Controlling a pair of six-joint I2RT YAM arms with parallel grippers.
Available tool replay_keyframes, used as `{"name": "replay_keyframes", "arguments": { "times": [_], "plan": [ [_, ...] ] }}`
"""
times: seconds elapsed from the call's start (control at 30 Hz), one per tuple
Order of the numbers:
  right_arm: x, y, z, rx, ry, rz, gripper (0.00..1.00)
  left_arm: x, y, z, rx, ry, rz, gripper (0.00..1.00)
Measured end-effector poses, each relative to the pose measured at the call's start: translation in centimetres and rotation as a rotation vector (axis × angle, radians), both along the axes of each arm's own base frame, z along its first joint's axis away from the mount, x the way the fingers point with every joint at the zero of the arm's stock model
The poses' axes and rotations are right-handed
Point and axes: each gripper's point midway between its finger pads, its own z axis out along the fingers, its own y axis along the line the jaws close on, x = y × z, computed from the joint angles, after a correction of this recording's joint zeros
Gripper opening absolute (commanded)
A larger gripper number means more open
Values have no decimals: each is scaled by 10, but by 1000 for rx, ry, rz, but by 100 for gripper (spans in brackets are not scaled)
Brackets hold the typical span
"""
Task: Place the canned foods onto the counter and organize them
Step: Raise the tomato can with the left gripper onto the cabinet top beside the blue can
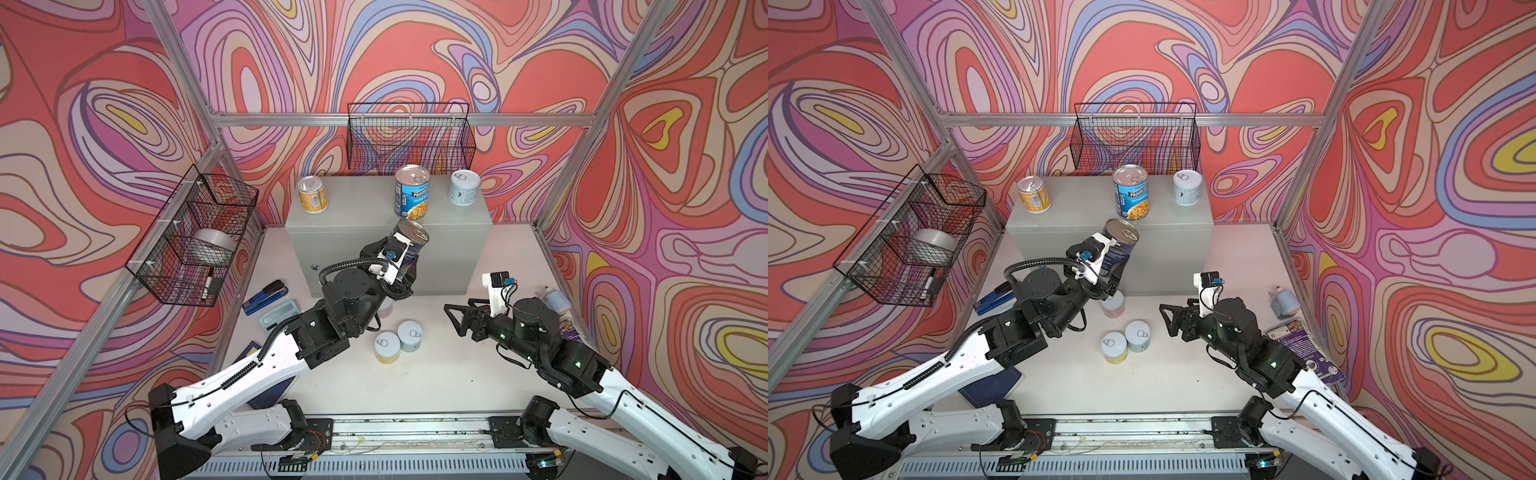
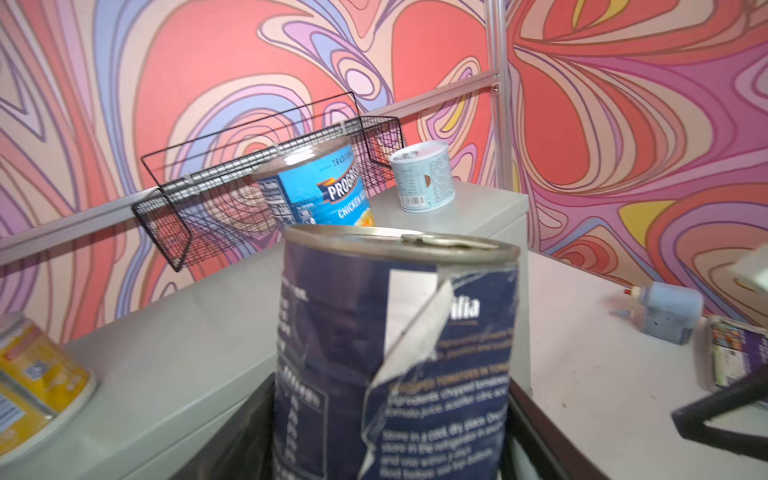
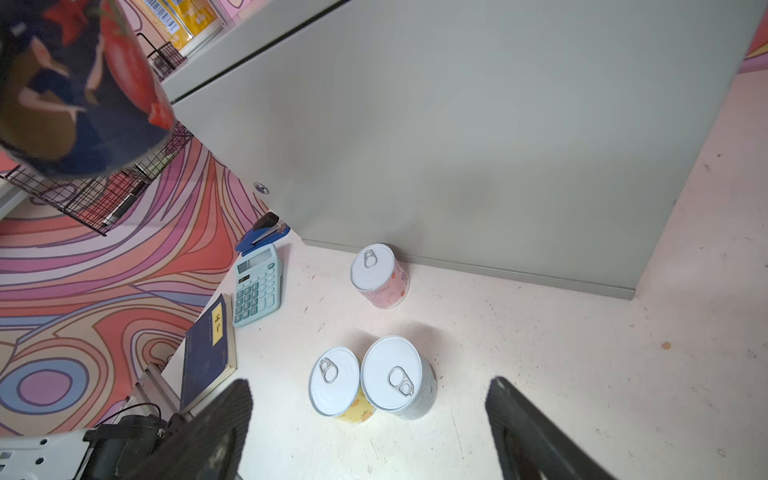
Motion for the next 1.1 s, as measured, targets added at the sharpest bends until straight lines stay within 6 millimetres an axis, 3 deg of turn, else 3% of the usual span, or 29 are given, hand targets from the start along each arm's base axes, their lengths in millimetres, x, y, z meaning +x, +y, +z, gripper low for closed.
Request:
{"name": "replay_keyframes", "arguments": {
  "times": [0.23,0.37,0.63,0.83,1.1],
  "plan": [
    [-3,1,3,-2,-22,23,91,19,27,39,-62,-69,118,21],
    [-7,-1,6,7,-39,32,91,38,39,50,-82,-79,177,22],
    [-12,-6,9,13,-52,33,91,85,50,35,-83,-39,229,22],
    [-14,-8,8,6,-50,33,91,116,39,20,-80,-6,220,22],
    [-15,-12,2,-22,-43,23,91,137,32,11,-103,-3,231,21]
  ]
}}
